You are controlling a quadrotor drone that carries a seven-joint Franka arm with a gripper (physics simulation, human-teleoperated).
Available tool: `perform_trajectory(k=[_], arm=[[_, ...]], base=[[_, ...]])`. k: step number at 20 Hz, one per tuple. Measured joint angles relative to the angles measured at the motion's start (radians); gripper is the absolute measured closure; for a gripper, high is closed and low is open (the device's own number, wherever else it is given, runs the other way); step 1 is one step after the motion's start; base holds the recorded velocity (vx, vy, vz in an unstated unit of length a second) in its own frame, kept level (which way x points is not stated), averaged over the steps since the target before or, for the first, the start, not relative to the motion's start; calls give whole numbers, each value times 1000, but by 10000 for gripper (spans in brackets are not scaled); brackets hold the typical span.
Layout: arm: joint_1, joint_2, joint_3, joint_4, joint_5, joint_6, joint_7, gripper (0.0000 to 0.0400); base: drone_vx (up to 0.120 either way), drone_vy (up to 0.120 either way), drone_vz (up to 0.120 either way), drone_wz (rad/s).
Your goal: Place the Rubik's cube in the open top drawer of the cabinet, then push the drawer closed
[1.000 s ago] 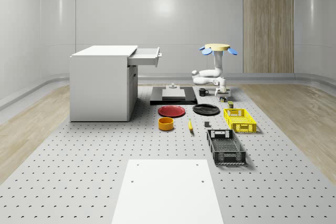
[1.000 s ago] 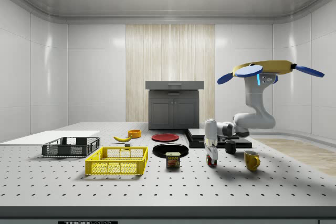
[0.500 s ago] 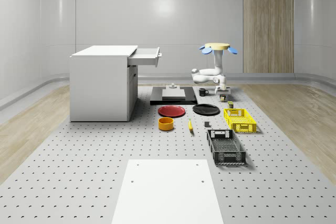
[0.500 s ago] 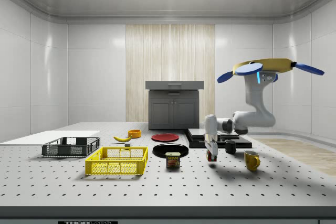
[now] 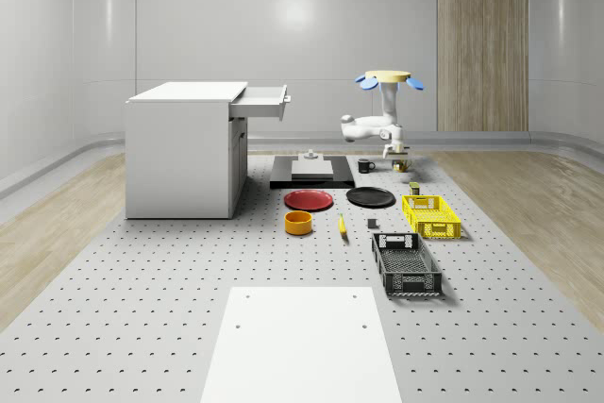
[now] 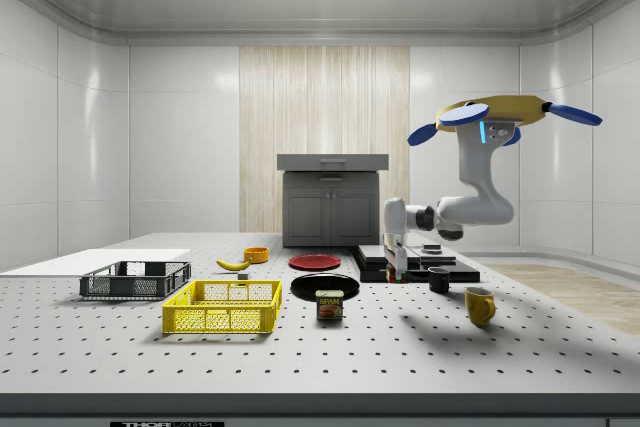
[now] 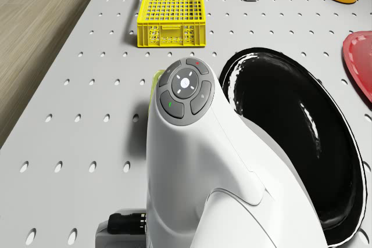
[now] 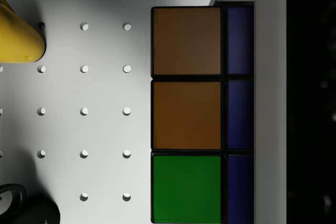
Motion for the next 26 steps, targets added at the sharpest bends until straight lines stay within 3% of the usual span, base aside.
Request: perform_trajectory(k=[13, 20, 26], arm=[[-7, -42, 13, 1, 23, 38, 7, 75], [-10, -63, 17, 2, 32, 57, 9, 75], [-12, -79, 19, 2, 38, 71, 11, 75]], base=[[0, -12, 120, 0], [0, -114, 120, 0], [113, -120, 120, 0]])
